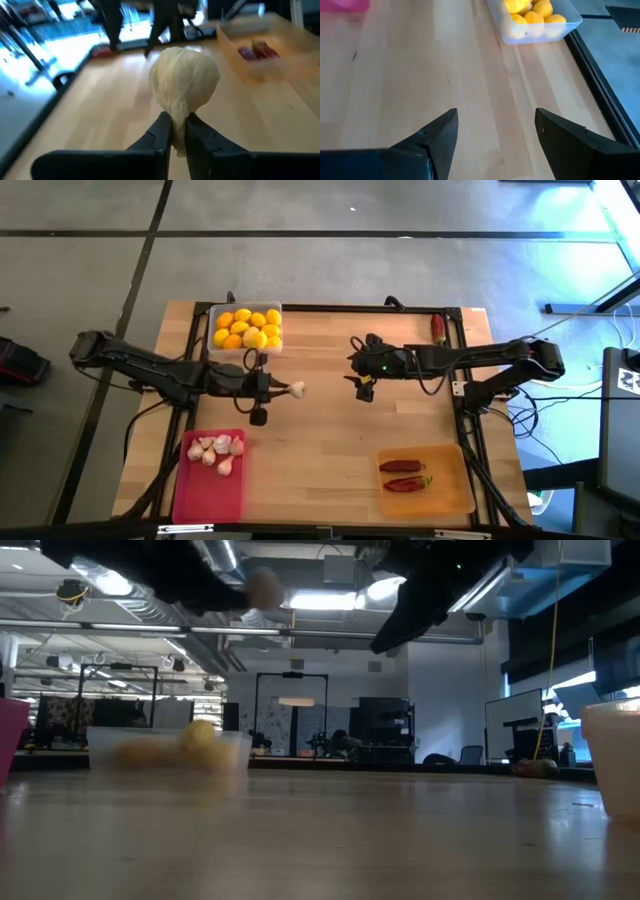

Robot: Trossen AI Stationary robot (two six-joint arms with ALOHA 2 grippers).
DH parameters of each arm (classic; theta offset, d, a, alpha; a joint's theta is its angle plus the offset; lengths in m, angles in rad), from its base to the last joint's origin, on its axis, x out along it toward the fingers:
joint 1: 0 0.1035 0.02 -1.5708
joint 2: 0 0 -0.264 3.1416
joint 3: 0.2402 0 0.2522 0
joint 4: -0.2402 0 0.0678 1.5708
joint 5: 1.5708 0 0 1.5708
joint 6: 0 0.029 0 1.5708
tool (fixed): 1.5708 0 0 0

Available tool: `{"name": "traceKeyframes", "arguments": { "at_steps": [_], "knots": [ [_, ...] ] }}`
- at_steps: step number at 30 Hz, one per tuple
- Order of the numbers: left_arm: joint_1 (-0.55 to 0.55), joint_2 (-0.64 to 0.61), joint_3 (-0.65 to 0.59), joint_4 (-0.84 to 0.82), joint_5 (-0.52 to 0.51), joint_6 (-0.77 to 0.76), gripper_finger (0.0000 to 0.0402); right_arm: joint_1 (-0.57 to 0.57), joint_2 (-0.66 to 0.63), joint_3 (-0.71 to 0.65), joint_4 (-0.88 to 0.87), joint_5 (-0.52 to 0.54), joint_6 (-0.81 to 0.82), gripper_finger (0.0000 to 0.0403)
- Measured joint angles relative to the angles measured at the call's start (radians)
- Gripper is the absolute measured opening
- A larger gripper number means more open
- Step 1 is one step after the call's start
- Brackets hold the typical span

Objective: Sort produce into baskets
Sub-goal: Put the white garlic into the red bin

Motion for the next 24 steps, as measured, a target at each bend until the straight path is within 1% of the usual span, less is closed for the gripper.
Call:
{"name": "traceKeyframes", "arguments": {
  "at_steps": [4, 8, 14, 19, 21, 24],
  "knots": [
    [-0.056, -0.023, 0.000, -0.122, 0.000, -0.078, 0.0033, 0.000, 0.014, 0.000, -0.003, 0.000, 0.003, 0.0254],
    [-0.132, -0.018, 0.000, -0.183, -0.003, -0.133, 0.0033, 0.000, 0.033, 0.000, 0.000, -0.001, 0.003, 0.0254],
    [-0.272, -0.013, 0.015, -0.213, -0.088, -0.238, 0.0033, 0.000, 0.059, 0.000, -0.011, -0.010, 0.010, 0.0254],
    [-0.388, -0.004, 0.091, -0.284, -0.160, -0.296, 0.0033, 0.000, 0.061, 0.000, -0.043, -0.016, 0.032, 0.0254],
    [-0.430, 0.015, 0.132, -0.350, -0.176, -0.335, 0.0033, 0.000, 0.061, 0.000, -0.057, -0.016, 0.031, 0.0254],
    [-0.492, 0.060, 0.201, -0.475, -0.179, -0.440, 0.0033, 0.000, 0.061, 0.000, -0.051, -0.016, 0.021, 0.0254]
  ]
}}
